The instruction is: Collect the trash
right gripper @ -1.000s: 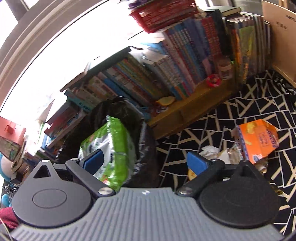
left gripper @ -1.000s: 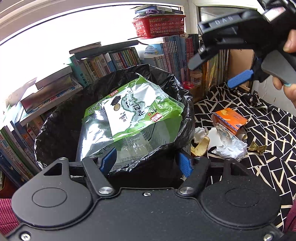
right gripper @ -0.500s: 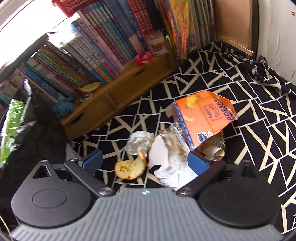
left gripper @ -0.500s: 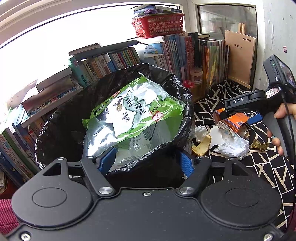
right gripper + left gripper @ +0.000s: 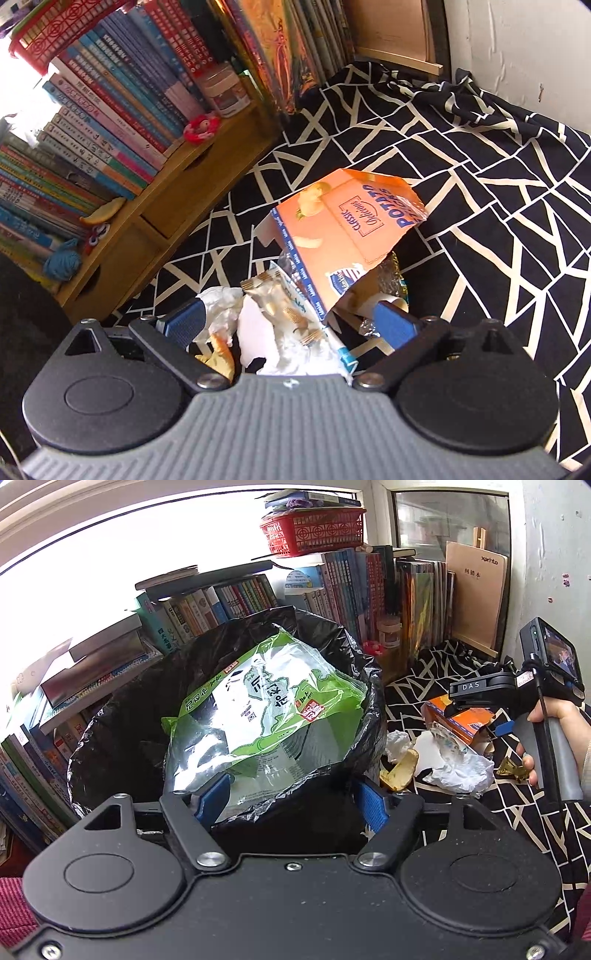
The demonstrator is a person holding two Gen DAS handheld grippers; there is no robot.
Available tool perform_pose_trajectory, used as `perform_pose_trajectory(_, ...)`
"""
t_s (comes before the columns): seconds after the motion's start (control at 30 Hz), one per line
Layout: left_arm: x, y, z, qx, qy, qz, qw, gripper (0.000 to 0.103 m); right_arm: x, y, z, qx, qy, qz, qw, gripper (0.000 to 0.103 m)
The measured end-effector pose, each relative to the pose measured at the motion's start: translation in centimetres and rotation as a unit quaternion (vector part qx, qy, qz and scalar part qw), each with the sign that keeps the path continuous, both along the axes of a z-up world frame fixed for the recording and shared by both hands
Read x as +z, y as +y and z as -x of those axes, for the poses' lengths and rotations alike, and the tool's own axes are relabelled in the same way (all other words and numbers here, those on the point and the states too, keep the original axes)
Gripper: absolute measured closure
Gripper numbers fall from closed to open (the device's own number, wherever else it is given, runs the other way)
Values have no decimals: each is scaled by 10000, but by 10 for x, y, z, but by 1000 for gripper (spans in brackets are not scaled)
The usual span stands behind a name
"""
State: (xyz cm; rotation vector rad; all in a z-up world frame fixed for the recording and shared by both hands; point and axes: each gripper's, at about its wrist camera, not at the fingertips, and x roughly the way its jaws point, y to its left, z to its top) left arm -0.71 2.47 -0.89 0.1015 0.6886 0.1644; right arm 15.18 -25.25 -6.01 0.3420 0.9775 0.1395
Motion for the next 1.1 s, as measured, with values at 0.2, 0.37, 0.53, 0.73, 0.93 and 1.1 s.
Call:
perform_pose_trajectory(0.2, 0, 0, 0, 1, -1, -2, 10000, 31, -7, 5, -2, 94, 70, 159, 9998, 2)
perform_pose_trajectory(0.37, 0, 0, 0, 1, 1, -2, 10000, 31, -10, 5, -4, 4, -15, 129, 9999, 7)
perform_pose_trajectory(0.53, 0, 0, 0, 6, 6, -22, 10000, 31, -19, -10, -15, -507, 55, -159, 9986, 22)
perform_pose_trajectory(0.73, -1, 0, 0, 1, 3, -41, 10000, 31, -39, -17, -26, -760, 369, -628, 9944, 34)
perform_pose_trajectory(0.93, -1, -1, 1, 1, -4, -64, 10000, 31, -44, -17, -30, -879, 418, -885, 9913, 73)
perform_pose_trajectory(1.1, -1, -1, 1, -5, -11, -65, 10000, 31, -26, -17, -26, -944, 159, -1013, 9902, 83)
